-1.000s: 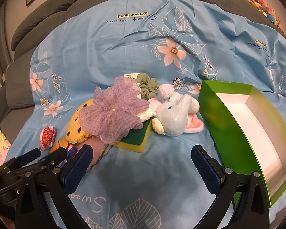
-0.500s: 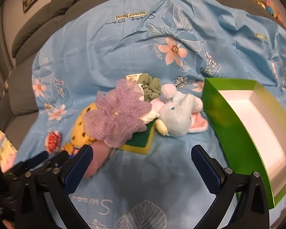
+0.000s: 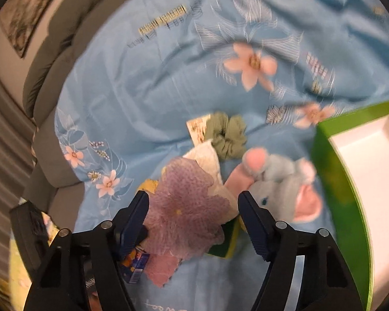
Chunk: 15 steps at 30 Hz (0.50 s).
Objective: Organize soft objects
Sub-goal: 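Close the right gripper on the lilac mesh bath puff and lift it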
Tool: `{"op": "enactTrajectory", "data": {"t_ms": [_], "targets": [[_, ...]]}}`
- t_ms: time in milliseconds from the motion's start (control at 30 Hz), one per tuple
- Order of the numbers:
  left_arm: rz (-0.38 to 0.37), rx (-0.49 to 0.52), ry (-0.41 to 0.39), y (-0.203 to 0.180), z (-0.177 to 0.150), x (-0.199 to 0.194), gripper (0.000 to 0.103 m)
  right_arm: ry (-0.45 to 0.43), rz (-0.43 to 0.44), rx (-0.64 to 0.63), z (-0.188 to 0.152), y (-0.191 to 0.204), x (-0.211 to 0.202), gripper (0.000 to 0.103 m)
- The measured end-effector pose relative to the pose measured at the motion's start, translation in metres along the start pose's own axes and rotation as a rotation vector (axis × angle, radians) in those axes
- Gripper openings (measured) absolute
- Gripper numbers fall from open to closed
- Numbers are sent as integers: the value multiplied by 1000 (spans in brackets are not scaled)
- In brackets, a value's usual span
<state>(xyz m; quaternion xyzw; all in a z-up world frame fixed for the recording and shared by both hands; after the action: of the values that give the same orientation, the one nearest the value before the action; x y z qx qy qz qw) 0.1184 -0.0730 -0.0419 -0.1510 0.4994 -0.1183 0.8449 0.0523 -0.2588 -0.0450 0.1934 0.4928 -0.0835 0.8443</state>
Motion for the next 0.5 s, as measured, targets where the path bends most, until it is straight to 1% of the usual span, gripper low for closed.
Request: {"op": "enactTrajectory", "data": {"t_ms": [33, 100, 200, 267, 300, 333, 367, 400, 433, 467, 500], "targets": [[-5, -3, 10, -1, 0, 5, 57, 26, 23, 16, 0, -2, 10, 73], [-15, -2, 21, -4, 1, 13, 57, 49, 45, 33, -1, -5, 22, 73], [-22, 0, 14, -6, 4, 17, 57, 77, 53, 39, -3, -10, 40, 73], [-22, 12, 8, -8, 6, 22, 57, 90, 52, 49, -4, -16, 48, 68], [-19, 21, 5, -8, 6, 23, 55, 95, 52, 54, -6, -18, 52, 62], [-18, 25, 3, -8, 6, 24, 50, 100, 56, 58, -6, -18, 54, 53], [-19, 29, 0, -10, 7, 26, 42, 102, 63, 59, -6, -19, 55, 49], [-34, 32, -6, -14, 7, 27, 38, 101, 76, 59, -6, -19, 56, 41], [-45, 34, -9, -17, 7, 27, 27, 98, 87, 59, -7, -19, 56, 34], [-62, 39, -4, -22, 6, 28, 21, 95, 95, 59, -8, -19, 55, 30], [-68, 44, -3, -27, 6, 28, 21, 90, 100, 56, -9, -18, 55, 26]]}}
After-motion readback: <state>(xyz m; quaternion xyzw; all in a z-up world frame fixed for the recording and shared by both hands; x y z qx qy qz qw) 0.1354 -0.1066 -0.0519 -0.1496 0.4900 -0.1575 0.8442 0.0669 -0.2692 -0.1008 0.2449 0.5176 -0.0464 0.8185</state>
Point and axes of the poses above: each gripper's, at about its wrist camera, not at the fingertips, and x roughly the way its jaws point, y to its left, z to its top, the point moved 6 cm from there along x, roughly the way its jaws point, and after that the axes turned 5 degrees about y, right-handed, at the moved point
